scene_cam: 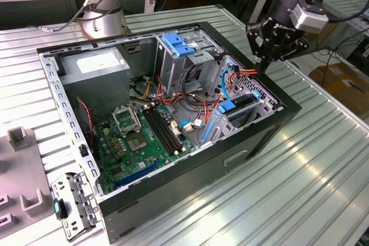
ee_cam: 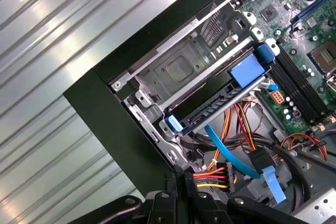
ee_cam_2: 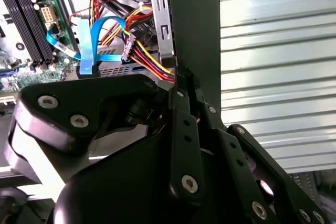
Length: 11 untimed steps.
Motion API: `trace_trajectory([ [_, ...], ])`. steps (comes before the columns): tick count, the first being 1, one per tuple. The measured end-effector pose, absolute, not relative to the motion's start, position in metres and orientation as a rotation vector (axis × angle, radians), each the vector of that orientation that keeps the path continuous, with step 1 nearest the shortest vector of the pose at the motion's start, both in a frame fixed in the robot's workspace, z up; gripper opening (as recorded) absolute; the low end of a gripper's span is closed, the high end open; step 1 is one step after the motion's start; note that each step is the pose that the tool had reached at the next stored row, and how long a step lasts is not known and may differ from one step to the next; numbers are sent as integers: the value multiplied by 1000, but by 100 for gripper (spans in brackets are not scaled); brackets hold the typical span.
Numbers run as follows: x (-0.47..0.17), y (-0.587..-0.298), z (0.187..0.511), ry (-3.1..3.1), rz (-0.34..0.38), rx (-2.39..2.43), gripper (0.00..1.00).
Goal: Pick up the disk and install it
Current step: 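Insert the first disk wire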
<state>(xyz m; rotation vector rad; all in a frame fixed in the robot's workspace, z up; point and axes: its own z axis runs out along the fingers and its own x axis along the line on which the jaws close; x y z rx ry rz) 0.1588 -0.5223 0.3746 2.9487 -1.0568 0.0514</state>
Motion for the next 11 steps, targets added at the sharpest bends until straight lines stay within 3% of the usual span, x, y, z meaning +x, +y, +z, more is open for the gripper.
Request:
trace_trajectory([
  [11,150,-522,374,-1152,51,2912,18],
])
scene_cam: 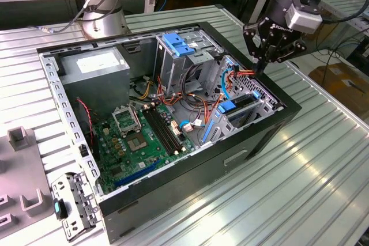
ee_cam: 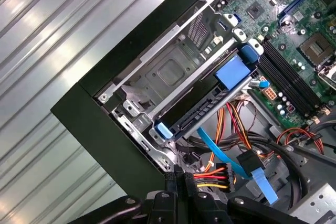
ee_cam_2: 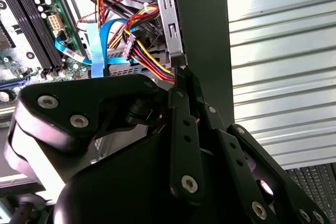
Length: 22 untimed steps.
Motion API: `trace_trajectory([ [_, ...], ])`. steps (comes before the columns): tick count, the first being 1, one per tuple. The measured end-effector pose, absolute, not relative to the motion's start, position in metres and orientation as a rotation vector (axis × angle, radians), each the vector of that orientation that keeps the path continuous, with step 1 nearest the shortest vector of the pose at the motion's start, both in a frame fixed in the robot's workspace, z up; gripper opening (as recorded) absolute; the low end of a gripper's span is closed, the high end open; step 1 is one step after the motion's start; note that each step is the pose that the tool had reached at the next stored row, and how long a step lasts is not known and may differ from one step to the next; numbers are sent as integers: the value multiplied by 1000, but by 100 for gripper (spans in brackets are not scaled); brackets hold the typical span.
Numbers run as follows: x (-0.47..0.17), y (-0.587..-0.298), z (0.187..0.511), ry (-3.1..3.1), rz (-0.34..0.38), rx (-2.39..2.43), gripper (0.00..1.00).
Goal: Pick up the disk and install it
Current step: 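Insert the first disk wire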
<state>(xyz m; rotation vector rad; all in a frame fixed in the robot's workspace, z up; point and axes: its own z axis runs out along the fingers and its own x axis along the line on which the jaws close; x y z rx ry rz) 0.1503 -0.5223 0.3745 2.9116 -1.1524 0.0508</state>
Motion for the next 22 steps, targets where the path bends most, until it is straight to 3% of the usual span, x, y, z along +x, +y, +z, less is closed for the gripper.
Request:
trace_trajectory([
  [22,149,-522,374,-1409,49,2793,18],
])
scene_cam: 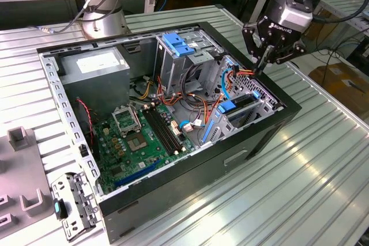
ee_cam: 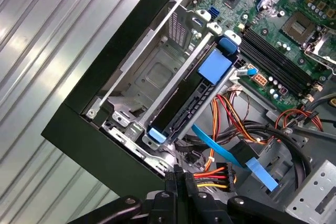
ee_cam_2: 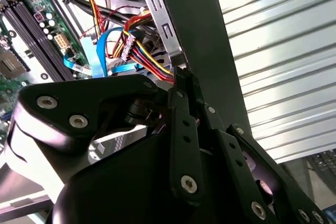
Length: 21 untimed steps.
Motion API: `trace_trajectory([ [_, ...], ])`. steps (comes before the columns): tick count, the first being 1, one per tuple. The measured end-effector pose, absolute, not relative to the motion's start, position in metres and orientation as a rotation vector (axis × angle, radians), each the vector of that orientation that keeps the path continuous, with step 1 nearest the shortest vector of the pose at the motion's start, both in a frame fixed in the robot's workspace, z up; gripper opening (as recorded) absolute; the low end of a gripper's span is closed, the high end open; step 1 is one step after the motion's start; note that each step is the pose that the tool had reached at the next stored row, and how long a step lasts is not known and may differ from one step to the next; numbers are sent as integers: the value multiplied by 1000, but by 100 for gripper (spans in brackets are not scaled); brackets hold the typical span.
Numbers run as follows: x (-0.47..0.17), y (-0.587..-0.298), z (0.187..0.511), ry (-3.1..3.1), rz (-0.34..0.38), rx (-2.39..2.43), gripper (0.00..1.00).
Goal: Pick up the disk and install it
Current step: 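Insert the first disk wire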
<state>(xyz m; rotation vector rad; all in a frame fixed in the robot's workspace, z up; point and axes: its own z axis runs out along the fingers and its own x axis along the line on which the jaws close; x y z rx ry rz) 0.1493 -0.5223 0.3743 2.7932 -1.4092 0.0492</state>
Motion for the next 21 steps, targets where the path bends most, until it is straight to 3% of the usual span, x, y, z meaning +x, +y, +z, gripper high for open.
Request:
trace_trajectory([
  [21,143,-522,373,-1824,45,2536,18],
])
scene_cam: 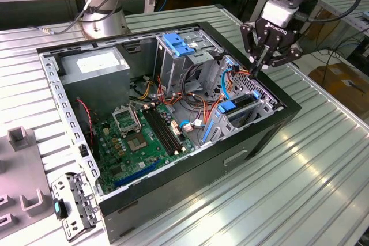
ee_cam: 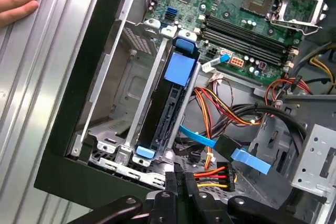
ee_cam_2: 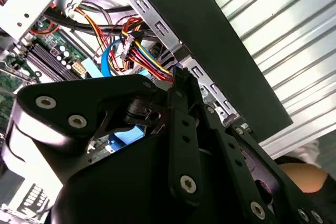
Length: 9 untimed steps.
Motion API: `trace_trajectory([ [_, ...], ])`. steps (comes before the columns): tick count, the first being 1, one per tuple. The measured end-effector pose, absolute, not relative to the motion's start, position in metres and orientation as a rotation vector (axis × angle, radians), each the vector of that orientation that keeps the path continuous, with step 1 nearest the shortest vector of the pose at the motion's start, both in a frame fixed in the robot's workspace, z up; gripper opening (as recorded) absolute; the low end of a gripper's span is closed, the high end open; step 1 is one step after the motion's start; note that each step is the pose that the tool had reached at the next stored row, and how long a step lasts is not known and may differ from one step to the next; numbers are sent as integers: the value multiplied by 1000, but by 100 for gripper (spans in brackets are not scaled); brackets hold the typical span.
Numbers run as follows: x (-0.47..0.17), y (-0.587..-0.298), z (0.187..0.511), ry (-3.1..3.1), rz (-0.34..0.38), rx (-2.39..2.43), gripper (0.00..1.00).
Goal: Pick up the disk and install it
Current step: 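Insert the first disk wire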
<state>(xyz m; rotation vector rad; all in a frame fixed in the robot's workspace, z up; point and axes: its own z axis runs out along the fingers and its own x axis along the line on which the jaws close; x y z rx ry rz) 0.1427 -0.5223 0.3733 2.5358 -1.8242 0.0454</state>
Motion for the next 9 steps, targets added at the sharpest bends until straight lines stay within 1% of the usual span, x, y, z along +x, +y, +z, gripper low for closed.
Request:
trace_trajectory([
  [9,143,-522,373,-2054,43,2350,18],
])
